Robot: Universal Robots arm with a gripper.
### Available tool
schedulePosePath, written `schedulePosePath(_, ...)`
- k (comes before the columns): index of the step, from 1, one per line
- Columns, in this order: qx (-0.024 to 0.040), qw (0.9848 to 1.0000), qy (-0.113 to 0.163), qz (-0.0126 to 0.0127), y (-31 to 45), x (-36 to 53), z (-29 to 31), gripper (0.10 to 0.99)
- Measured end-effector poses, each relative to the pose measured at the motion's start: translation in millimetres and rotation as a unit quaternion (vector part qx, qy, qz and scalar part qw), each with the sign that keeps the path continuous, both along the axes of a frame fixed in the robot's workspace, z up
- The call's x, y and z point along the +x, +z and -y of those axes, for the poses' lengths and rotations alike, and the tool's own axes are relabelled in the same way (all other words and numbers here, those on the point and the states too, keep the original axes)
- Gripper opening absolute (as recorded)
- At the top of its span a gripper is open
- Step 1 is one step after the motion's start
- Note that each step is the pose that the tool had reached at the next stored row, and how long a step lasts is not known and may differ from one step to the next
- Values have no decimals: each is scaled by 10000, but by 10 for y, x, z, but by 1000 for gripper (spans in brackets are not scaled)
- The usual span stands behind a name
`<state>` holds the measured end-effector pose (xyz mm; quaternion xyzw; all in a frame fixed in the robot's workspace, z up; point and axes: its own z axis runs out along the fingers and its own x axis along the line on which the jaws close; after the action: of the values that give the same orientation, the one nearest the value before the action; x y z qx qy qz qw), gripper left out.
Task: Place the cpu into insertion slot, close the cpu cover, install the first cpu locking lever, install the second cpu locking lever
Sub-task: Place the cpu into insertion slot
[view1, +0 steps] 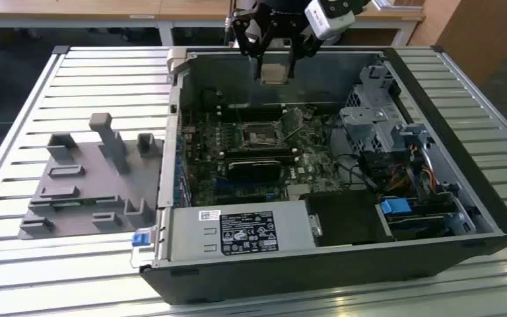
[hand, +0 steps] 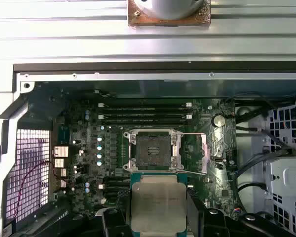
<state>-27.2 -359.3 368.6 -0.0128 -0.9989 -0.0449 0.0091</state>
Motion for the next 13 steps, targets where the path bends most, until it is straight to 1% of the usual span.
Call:
schedulePosePath(8,0,10000,-5,0,0,0,0,537)
schedulePosePath(13,-2,9998,-185,0,0,0,0,537)
